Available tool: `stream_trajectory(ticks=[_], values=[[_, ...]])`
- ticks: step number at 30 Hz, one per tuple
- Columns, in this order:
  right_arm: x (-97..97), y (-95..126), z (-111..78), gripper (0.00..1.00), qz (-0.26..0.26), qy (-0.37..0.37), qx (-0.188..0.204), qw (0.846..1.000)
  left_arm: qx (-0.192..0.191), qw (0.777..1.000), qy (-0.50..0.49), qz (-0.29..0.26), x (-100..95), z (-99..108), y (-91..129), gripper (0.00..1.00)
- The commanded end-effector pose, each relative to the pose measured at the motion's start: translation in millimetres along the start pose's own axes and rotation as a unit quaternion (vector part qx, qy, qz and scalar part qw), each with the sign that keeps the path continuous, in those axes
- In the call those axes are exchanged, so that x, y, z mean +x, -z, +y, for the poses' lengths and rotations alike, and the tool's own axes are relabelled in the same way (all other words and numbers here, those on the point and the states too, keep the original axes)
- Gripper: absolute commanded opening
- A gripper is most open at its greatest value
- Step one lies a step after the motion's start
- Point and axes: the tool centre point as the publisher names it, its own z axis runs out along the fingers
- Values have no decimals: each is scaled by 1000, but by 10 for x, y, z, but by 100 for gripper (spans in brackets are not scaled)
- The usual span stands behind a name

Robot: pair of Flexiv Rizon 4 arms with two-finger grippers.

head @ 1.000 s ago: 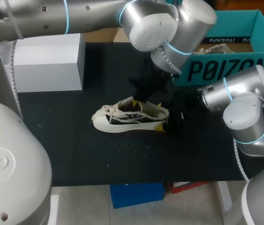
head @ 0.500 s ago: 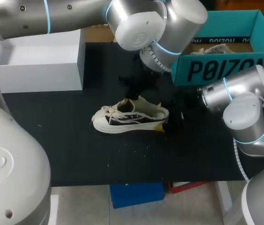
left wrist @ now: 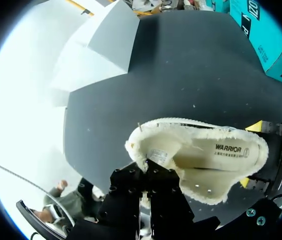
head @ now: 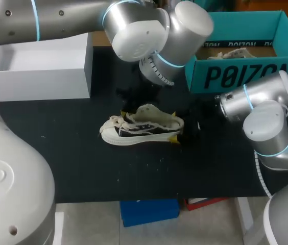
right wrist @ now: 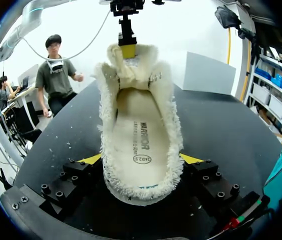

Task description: Take the shoe out of the shoebox, open the shoe tongue, remove and reinsert the insole, then place the shoe into the shoebox

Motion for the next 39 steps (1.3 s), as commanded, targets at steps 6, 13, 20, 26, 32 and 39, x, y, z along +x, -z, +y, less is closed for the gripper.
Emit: stream_trajectory(ticks=[6,13,20,26,32,39], values=[[2,-23,-5,0,-1,-1,1,1000,-14,1000,4,-4,-118,3,-236,34],[2,-23,-5,0,-1,-1,1,1000,-8,1000,11,10,-235,-49,-173,100],[2,-23,-5,0,-1,-1,1,1000,1,1000,18,15,-345,-95,-151,100],[2,-23,-5,0,-1,-1,1,1000,-6,1000,19,14,-383,-51,-264,100],[2,-23,-5,0,-1,-1,1,1000,-19,999,26,15,-448,-27,-396,100],[2,-23,-5,0,-1,-1,1,1000,-35,999,31,15,-466,-7,-559,100]])
